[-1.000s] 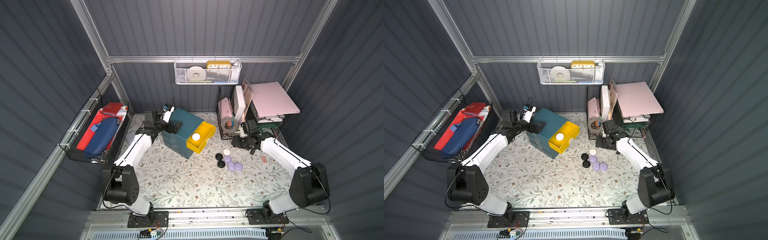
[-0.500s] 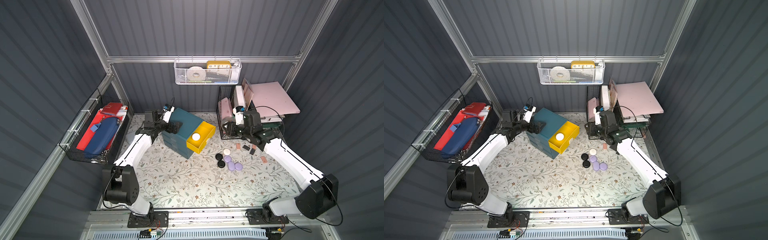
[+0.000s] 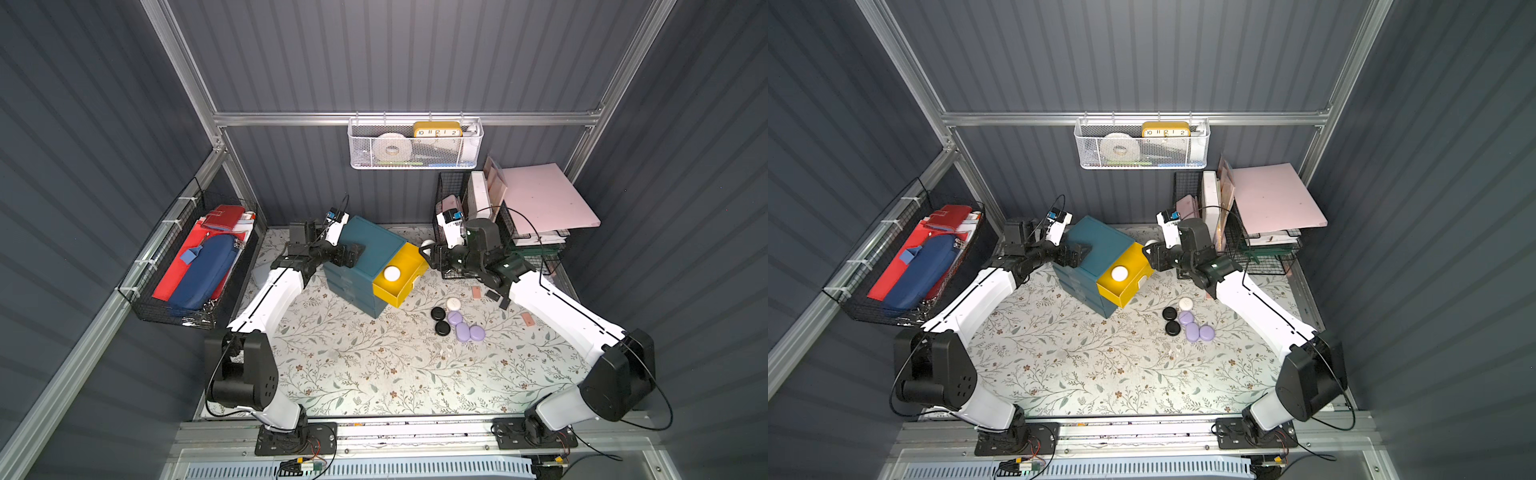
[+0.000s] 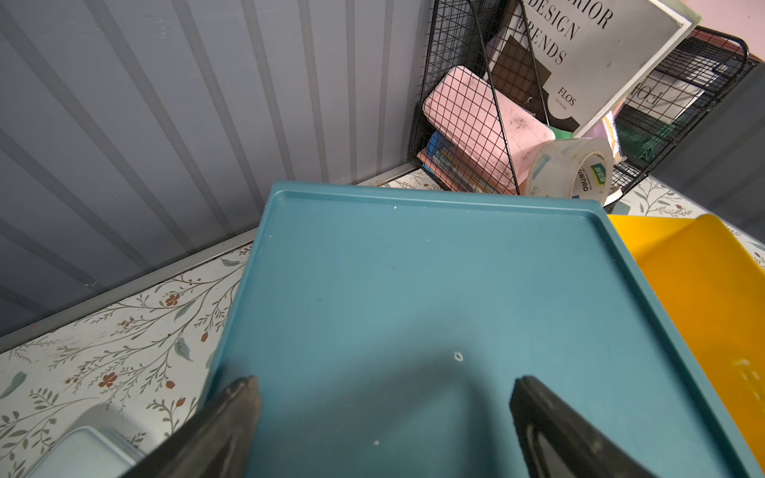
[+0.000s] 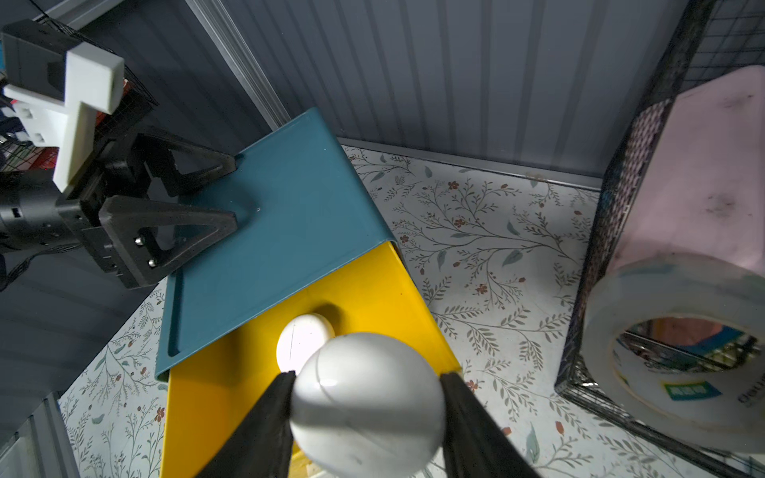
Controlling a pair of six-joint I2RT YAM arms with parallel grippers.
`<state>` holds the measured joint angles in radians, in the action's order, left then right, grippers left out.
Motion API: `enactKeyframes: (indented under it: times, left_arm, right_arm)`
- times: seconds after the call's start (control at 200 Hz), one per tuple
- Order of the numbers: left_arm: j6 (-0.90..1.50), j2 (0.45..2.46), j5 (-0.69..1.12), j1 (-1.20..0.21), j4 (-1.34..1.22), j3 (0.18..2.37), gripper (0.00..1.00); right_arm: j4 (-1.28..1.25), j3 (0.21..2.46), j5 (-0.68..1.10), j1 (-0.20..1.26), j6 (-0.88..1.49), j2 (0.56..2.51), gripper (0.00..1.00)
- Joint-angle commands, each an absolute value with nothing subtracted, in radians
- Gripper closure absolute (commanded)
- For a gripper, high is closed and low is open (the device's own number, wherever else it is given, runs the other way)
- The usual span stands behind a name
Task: Put the bluetooth earphones in the drawer according to color
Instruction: Place the bluetooth earphone in the drawer.
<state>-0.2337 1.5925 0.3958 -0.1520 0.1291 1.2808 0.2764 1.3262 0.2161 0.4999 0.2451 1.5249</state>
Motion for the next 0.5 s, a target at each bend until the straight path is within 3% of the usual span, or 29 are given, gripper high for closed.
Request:
enactKeyframes:
  times: [0.0,0.495]
  left_arm:
    - [-0.198,1.647,0.383,-0.15,0.29,1.255,0.01]
    - [-0.194,1.649,0.382,-0.15,0.291,1.255,0.0]
  right_arm:
    - [0.226,1.361,0.274,0.511,0.233,1.548,1.0]
    - [0.223,1.396,0.316,0.561,0.224,1.627,1.0]
